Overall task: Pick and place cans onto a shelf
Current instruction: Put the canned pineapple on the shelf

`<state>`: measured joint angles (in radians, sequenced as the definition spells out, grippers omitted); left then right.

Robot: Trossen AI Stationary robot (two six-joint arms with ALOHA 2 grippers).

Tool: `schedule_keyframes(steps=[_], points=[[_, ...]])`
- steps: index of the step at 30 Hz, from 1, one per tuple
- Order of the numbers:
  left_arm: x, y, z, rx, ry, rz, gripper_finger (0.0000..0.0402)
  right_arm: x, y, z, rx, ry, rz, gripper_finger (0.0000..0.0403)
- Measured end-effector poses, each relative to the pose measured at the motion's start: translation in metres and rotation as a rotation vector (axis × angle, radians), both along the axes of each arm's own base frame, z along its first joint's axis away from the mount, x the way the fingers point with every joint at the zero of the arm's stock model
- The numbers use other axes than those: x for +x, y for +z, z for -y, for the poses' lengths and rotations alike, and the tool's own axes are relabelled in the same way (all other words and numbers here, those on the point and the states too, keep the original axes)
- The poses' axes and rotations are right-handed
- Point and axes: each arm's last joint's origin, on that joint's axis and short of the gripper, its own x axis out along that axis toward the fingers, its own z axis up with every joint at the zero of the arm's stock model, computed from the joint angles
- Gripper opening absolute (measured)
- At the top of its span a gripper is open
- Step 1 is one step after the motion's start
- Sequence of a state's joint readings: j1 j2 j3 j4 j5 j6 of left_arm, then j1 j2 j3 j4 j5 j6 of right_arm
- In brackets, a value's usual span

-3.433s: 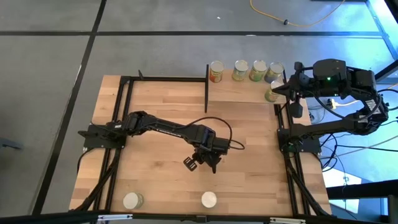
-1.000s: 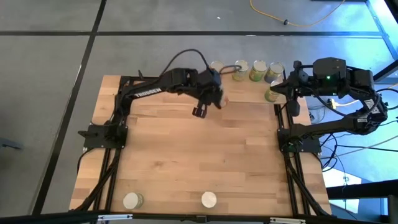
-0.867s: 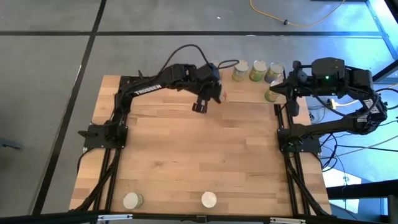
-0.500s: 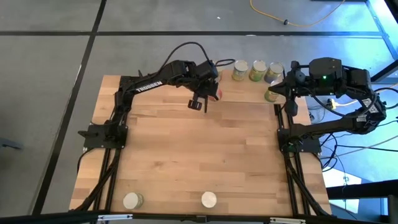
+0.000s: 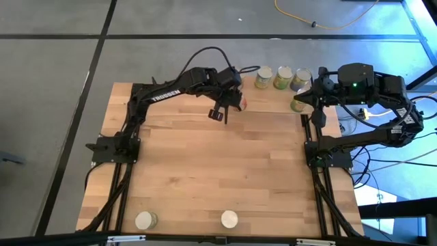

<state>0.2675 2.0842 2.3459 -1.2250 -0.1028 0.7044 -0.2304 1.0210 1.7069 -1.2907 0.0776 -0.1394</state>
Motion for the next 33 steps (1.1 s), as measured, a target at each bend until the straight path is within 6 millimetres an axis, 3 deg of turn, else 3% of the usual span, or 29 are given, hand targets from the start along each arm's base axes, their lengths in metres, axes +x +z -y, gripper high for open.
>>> schedule_keyframes(steps=[10,33], points=[[0.007,-0.009,0.001,0.037,-0.019,-0.029,0.0000,0.000,0.000,0.000,0.000,0.000,0.000,0.0003],[0.016,-0.002,0.007,0.151,0.048,0.046,0.0000,0.000,0.000,0.000,0.000,0.000,-0.001,0.0003]])
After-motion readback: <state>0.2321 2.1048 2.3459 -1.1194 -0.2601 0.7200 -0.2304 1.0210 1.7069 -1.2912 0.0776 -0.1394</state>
